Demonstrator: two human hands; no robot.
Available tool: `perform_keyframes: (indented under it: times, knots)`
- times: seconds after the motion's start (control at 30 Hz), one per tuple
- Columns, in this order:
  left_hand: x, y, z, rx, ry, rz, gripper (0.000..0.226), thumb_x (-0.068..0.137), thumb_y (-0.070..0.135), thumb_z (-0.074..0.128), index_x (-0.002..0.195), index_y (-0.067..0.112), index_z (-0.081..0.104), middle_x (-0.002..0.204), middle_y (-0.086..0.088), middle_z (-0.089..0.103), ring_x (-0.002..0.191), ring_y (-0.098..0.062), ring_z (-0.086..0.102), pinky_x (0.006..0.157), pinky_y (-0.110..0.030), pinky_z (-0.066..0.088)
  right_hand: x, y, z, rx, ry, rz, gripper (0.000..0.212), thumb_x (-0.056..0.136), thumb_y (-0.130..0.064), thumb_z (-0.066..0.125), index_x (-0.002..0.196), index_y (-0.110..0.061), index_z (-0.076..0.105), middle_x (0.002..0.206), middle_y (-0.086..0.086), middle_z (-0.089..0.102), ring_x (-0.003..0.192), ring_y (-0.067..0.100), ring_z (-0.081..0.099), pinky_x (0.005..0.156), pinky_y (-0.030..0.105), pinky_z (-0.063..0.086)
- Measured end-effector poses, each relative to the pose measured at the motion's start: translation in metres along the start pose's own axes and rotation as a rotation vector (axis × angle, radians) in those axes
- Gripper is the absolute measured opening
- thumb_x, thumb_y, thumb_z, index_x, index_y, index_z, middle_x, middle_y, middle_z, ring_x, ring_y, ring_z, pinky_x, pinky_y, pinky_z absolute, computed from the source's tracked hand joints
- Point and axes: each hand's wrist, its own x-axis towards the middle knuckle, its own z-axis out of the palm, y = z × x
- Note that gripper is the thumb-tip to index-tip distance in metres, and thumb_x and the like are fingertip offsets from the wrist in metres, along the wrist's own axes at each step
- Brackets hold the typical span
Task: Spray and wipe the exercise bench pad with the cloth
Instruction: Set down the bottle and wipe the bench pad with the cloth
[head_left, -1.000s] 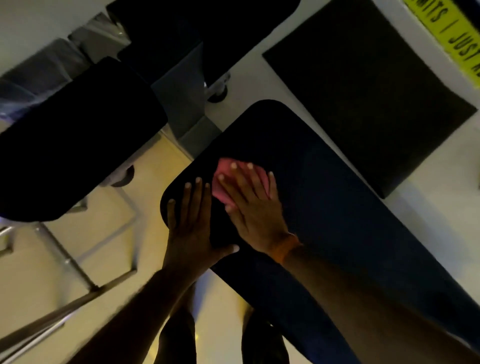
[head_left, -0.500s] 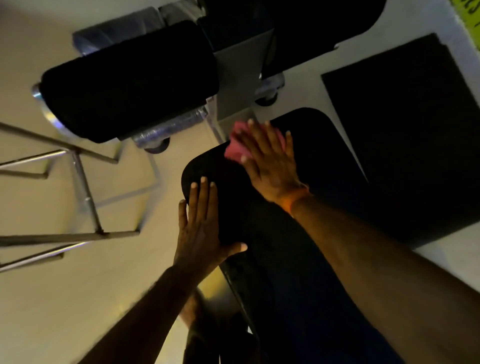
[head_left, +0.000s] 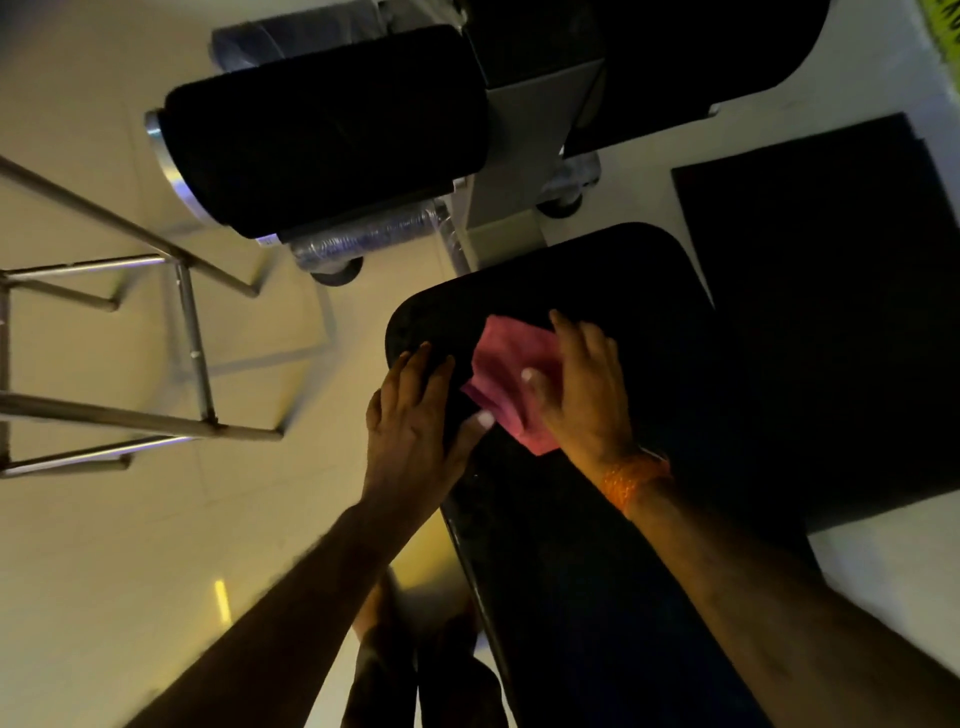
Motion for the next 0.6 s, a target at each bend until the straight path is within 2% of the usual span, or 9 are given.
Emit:
perform_keyframes:
  times: [0.13, 0.2, 0.27, 0.37, 0.4, 0.47, 0.5, 0.53, 0.6]
  knots:
    - [0.014, 0.019, 0.002, -0.019, 0.042, -0.088, 0.086, 0.091, 0.077, 0.029, 0.153, 0.020, 0.043, 0.149, -0.012, 0.043, 0.134, -0.033, 0.038, 0.105, -0.049, 0.038, 0.021, -0.010, -0.011, 0.209, -0.106, 0.188, 0.045, 0.093, -0.030, 0.074, 0.135, -0.019, 0.061, 0.132, 0.004, 0.062, 0.121, 0.022, 0.060, 0.095, 0.033, 0.051]
    - [0.026, 0.024, 0.001, -0.069, 0.047, -0.082, 0.087, 0.089, 0.077, 0.031, 0.153, 0.020, 0.041, 0.147, -0.011, 0.045, 0.132, -0.031, 0.040, 0.103, -0.043, 0.038, 0.024, -0.014, -0.021, 0.257, -0.164, 0.108, 0.024, 0.095, -0.027, 0.072, 0.118, -0.020, 0.067, 0.119, -0.002, 0.065, 0.109, 0.015, 0.063, 0.090, 0.030, 0.050]
    - [0.039, 0.030, -0.006, -0.231, 0.021, -0.055, 0.086, 0.088, 0.074, 0.041, 0.155, 0.020, 0.037, 0.149, -0.008, 0.047, 0.135, -0.025, 0.041, 0.105, -0.038, 0.038, 0.023, -0.019, -0.033, 0.342, -0.236, -0.039, 0.016, 0.097, -0.022, 0.069, 0.112, -0.019, 0.064, 0.109, -0.007, 0.065, 0.100, 0.006, 0.062, 0.087, 0.025, 0.051]
    - [0.057, 0.033, -0.021, -0.682, -0.229, -0.097, 0.066, 0.092, 0.052, 0.066, 0.147, 0.019, 0.049, 0.129, 0.005, 0.065, 0.117, -0.008, 0.061, 0.102, -0.029, 0.052, 0.022, -0.025, -0.047, 0.473, -0.286, -0.124, 0.015, 0.098, -0.015, 0.067, 0.111, -0.019, 0.061, 0.105, -0.005, 0.067, 0.100, 0.003, 0.064, 0.086, 0.017, 0.050]
    - [0.062, 0.029, -0.025, -0.749, -0.310, -0.102, 0.057, 0.090, 0.047, 0.069, 0.138, 0.019, 0.058, 0.120, 0.005, 0.070, 0.110, -0.008, 0.066, 0.101, -0.034, 0.055, 0.022, -0.025, -0.050, 0.482, -0.285, -0.127, 0.016, 0.098, -0.015, 0.067, 0.112, -0.019, 0.061, 0.106, -0.004, 0.067, 0.101, 0.005, 0.064, 0.086, 0.016, 0.050]
    - [0.065, 0.022, -0.029, -0.648, -0.329, -0.053, 0.044, 0.085, 0.049, 0.068, 0.118, 0.020, 0.070, 0.105, 0.001, 0.076, 0.099, -0.016, 0.072, 0.093, -0.047, 0.058, 0.023, -0.019, -0.053, 0.406, -0.295, -0.116, 0.020, 0.096, -0.021, 0.070, 0.114, -0.020, 0.061, 0.105, -0.009, 0.067, 0.099, 0.005, 0.065, 0.083, 0.018, 0.052]
    - [0.063, 0.018, -0.029, -0.564, -0.297, -0.020, 0.038, 0.085, 0.052, 0.065, 0.107, 0.022, 0.071, 0.095, 0.003, 0.075, 0.090, -0.015, 0.071, 0.084, -0.045, 0.059, 0.024, -0.015, -0.053, 0.342, -0.303, -0.099, 0.023, 0.095, -0.025, 0.072, 0.114, -0.022, 0.061, 0.104, -0.013, 0.066, 0.098, 0.004, 0.065, 0.082, 0.021, 0.052]
    - [0.059, 0.014, -0.029, -0.471, -0.243, 0.005, 0.031, 0.086, 0.054, 0.061, 0.096, 0.025, 0.069, 0.083, 0.007, 0.070, 0.078, -0.009, 0.067, 0.073, -0.036, 0.056, 0.025, -0.012, -0.052, 0.305, -0.305, -0.083, 0.024, 0.092, -0.028, 0.075, 0.113, -0.023, 0.062, 0.103, -0.017, 0.064, 0.097, 0.002, 0.064, 0.081, 0.023, 0.051]
    - [0.054, 0.014, -0.036, -0.330, -0.105, 0.063, 0.026, 0.090, 0.054, 0.056, 0.083, 0.029, 0.058, 0.068, 0.015, 0.056, 0.061, -0.003, 0.055, 0.057, -0.018, 0.039, 0.027, -0.012, -0.048, 0.369, -0.283, -0.055, 0.022, 0.090, -0.027, 0.078, 0.107, -0.022, 0.064, 0.099, -0.017, 0.064, 0.093, -0.001, 0.063, 0.079, 0.020, 0.049]
